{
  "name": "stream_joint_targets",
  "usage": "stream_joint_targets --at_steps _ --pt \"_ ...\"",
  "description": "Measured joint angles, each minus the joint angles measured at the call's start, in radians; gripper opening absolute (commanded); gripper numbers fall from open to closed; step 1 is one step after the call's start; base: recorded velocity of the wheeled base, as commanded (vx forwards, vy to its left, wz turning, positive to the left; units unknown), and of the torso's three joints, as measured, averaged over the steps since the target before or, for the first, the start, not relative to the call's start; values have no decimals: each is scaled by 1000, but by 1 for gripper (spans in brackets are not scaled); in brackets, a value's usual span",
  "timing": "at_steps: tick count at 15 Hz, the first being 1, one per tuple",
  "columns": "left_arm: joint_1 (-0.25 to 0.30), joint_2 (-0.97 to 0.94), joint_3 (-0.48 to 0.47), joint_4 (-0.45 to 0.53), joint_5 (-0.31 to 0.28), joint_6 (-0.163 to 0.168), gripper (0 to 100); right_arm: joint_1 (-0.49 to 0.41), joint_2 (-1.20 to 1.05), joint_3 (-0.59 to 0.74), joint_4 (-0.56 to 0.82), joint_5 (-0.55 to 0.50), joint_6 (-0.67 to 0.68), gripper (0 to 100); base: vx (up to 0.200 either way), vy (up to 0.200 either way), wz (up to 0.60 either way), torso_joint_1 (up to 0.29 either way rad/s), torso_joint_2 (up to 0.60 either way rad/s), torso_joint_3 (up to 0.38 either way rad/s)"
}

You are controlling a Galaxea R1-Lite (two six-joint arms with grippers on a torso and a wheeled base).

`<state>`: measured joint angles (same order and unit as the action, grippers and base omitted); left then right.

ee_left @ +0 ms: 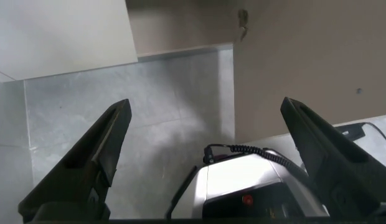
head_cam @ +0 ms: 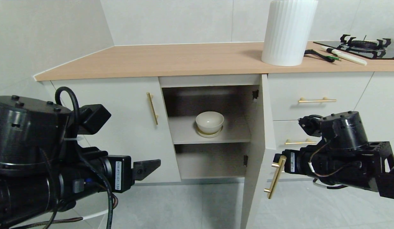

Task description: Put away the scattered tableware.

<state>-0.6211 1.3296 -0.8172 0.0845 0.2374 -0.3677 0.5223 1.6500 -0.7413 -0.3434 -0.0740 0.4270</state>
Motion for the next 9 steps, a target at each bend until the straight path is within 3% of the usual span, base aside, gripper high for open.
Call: stream_joint_targets --at_steps 4,9 --pt "0 -24 3 3 1 7 100 4 102 -20 -186 40 -10 100 0 0 0 0 0 0" --pt "0 -40 1 3 5 9 100 11 251 -199 -214 51 -42 100 0 0 0 0 0 0"
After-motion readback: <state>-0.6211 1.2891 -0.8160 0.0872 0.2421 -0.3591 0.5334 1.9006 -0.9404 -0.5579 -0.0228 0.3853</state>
